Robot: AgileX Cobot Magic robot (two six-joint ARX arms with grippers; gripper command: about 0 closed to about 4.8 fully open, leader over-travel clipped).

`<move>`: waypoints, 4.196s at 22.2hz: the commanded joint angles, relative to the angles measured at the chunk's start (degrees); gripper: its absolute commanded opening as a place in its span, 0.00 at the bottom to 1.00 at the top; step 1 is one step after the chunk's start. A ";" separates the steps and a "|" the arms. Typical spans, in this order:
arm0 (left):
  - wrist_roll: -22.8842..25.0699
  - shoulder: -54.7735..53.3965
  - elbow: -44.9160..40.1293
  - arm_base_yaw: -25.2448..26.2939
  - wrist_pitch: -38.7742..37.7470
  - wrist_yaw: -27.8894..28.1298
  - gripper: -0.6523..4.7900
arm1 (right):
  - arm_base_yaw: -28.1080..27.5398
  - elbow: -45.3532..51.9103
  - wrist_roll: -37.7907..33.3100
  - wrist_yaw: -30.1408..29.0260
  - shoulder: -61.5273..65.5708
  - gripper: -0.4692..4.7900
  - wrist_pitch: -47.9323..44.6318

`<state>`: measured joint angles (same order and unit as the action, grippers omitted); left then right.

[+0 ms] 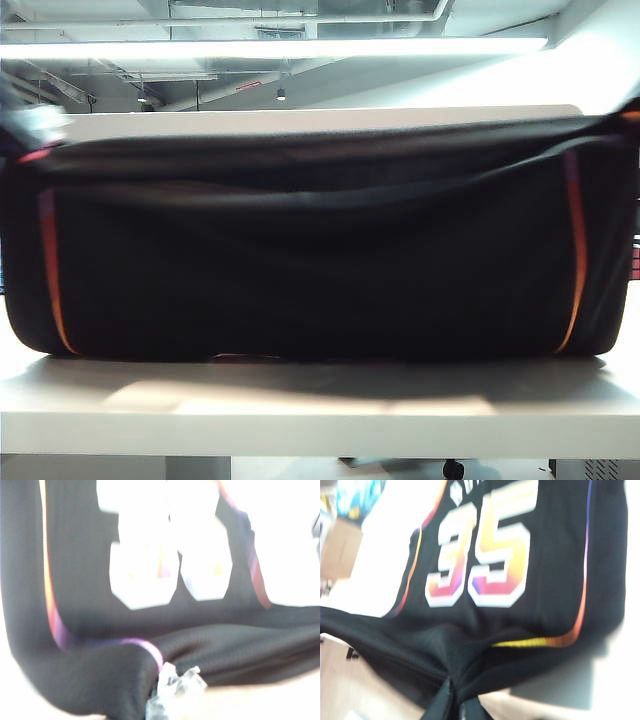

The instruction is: Fold the bottom side of the basketball jersey horizontally towards the center, about one-third of the way, and then fold the bottom of the basketball jersey up towards the top, creating a neat rectangle.

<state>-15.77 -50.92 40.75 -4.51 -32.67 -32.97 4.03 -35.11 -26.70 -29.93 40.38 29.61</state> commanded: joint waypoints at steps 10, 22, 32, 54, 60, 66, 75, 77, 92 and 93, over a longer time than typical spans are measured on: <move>-0.85 -39.06 18.40 2.21 30.36 2.93 0.11 | -2.16 -23.08 1.95 2.71 48.33 0.09 -28.63; 0.92 -46.51 24.11 4.74 27.17 3.19 0.85 | -6.47 -30.12 6.16 -2.73 52.02 0.51 -20.94; 11.23 -46.27 21.44 5.07 3.74 6.19 0.85 | -6.91 -22.84 15.80 -0.42 50.88 0.60 -0.87; 10.88 -54.45 21.05 1.66 4.44 3.15 0.59 | -2.16 -12.57 4.94 -1.77 57.66 0.57 -20.85; 12.52 -53.96 21.03 1.40 1.49 0.35 0.11 | -1.36 -12.59 5.86 -0.87 57.27 0.17 -20.48; 18.93 -43.82 20.87 1.46 -9.86 0.81 0.11 | -1.33 -12.52 14.01 -0.72 46.42 0.09 -6.19; 20.35 -15.98 16.17 -1.75 -24.57 9.84 0.11 | -0.50 -12.57 15.28 4.04 13.81 0.09 11.91; 18.34 -14.53 16.20 -1.75 -19.65 10.08 0.11 | -0.50 -12.63 14.21 5.68 12.37 0.09 9.70; 13.35 -37.97 16.33 -0.79 36.81 11.34 0.63 | -0.98 -19.19 10.16 5.60 44.92 0.72 -34.34; 13.35 -38.05 16.33 -0.70 38.01 11.34 0.66 | -0.98 -19.85 10.19 5.64 45.16 0.72 -34.75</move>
<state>-2.26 -89.43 56.90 -5.43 0.99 -21.63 3.03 -53.78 -16.36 -24.16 85.80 -2.13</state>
